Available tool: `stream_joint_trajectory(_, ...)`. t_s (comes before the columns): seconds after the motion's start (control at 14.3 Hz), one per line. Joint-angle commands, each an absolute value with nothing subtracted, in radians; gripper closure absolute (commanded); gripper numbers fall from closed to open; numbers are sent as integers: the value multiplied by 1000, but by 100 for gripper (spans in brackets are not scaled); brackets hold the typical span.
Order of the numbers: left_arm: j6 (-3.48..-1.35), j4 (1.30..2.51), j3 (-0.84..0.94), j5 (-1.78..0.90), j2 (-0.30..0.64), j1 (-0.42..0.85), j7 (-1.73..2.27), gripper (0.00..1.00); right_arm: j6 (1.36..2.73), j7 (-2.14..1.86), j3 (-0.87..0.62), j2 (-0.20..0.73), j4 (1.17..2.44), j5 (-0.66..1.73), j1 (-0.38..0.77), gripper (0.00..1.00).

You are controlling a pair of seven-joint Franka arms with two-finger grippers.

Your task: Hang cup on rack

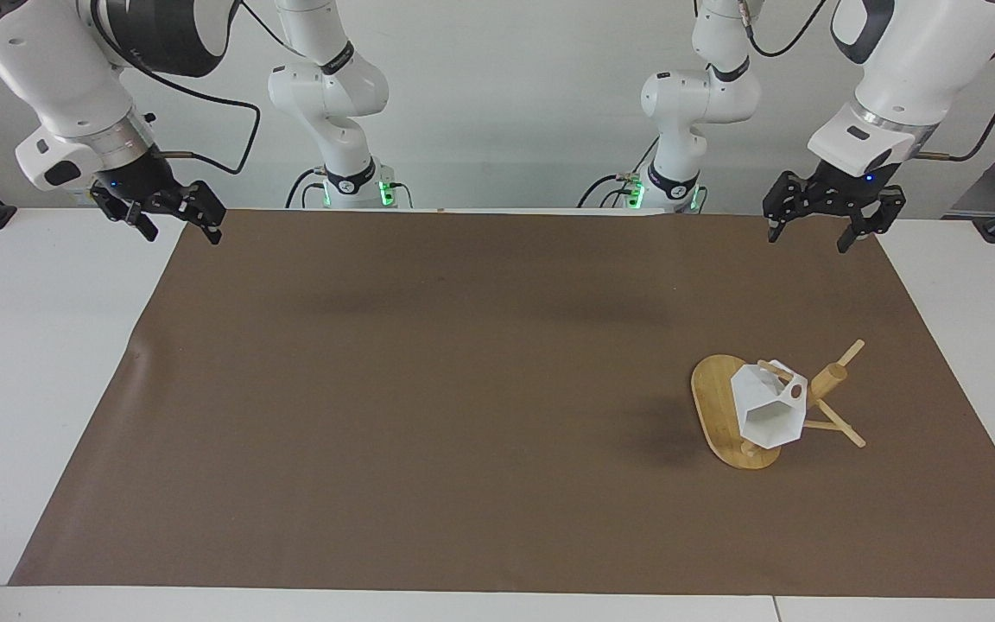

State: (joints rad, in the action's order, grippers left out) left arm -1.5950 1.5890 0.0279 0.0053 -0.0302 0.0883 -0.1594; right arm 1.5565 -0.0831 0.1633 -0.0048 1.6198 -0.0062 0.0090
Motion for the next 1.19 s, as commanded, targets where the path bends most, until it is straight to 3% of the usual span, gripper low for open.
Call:
stream_joint_trajectory(0.0, -1585, 1603, 21, 26, -46, 103, -141, 0, 1551, -68, 163, -5, 1615, 11, 11, 0)
stream_joint_trajectory(1.12, -1615, 1618, 11, 37, -51, 86, -52, 0, 1551, -67, 163, -5, 1615, 11, 15, 0)
